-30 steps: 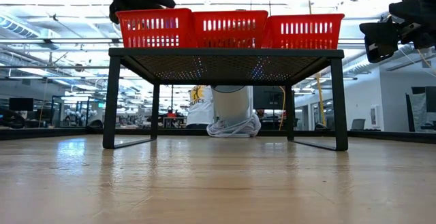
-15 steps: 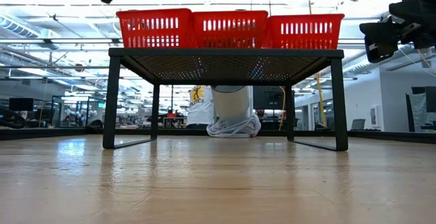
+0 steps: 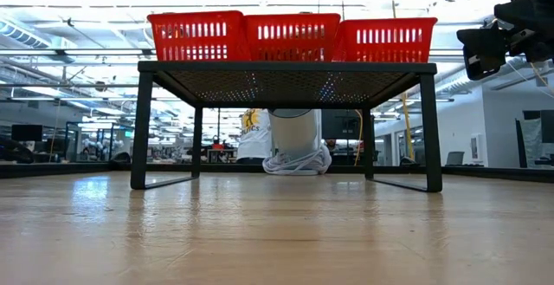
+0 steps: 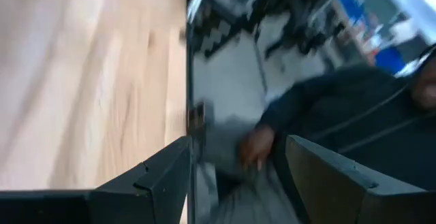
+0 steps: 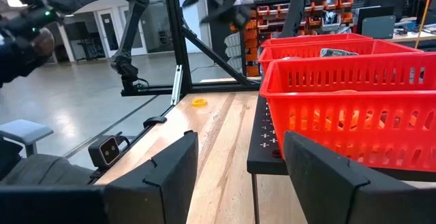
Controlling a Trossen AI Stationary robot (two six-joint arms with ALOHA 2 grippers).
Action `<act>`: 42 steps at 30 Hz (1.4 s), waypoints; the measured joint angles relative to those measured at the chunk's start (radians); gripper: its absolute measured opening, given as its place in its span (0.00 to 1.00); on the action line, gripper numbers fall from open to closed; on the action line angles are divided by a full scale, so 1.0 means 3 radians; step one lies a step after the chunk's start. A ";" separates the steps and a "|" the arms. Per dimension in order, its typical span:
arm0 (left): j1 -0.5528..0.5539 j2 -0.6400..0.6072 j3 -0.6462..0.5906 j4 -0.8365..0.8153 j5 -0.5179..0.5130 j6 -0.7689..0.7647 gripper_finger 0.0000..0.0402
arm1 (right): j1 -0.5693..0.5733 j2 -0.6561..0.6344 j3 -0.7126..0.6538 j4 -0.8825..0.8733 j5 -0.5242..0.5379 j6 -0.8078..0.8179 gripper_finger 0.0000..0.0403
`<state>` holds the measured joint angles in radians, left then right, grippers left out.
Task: Pick & Place Office Desk Supplies
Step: Put the yellow spring keychain into the left red bin
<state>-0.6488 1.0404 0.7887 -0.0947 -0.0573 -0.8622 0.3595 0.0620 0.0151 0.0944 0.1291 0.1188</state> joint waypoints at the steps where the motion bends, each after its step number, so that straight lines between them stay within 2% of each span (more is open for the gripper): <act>1: -0.0086 0.0069 -0.0001 -0.0040 -0.0025 -0.0097 0.62 | 0.0001 0.0001 0.0000 0.0000 0.0000 0.0000 0.51; 4: -0.0301 0.0261 0.0001 -0.0321 -0.0149 -0.0543 0.62 | 0.0000 0.0001 0.0001 0.0000 0.0000 0.0000 0.51; 7: -0.0473 0.0504 -0.0001 -0.0888 -0.0151 -0.1332 0.60 | 0.0000 0.0001 0.0000 0.0000 0.0000 0.0000 0.51; 13: -0.0816 0.1009 -0.0003 -0.1711 0.0673 -0.2846 0.54 | 0.0001 0.0000 0.0000 0.0000 0.0000 0.0000 0.51; 15: -0.0941 0.1145 -0.0003 -0.1759 0.0801 -0.3183 0.52 | 0.0001 0.0000 0.0001 0.0000 0.0001 0.0000 0.51; 17: -0.1056 0.1257 -0.0003 -0.1764 0.0782 -0.3397 0.50 | 0.0000 0.0000 0.0000 0.0000 0.0001 0.0000 0.51; 21: -0.1166 0.1421 -0.0003 -0.1684 0.0619 -0.3535 0.49 | 0.0001 0.0001 0.0000 0.0000 0.0000 0.0000 0.51; 25: -0.1193 0.1523 -0.0003 -0.1599 0.0429 -0.3423 0.50 | 0.0000 0.0000 0.0000 0.0000 0.0000 0.0000 0.51; 35: -0.1192 0.1899 0.0015 -0.1472 0.0464 -0.3147 0.50 | 0.0000 0.0000 0.0000 0.0000 0.0000 0.0000 0.51; 42: -0.1210 0.1943 0.0015 -0.1483 0.0459 -0.2988 0.50 | 0.0001 0.0001 0.0000 0.0000 0.0000 0.0001 0.51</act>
<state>-1.0119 1.6231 0.7933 -0.5395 0.0804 -1.7586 0.3597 0.0622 0.0151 0.0944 0.1291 0.1190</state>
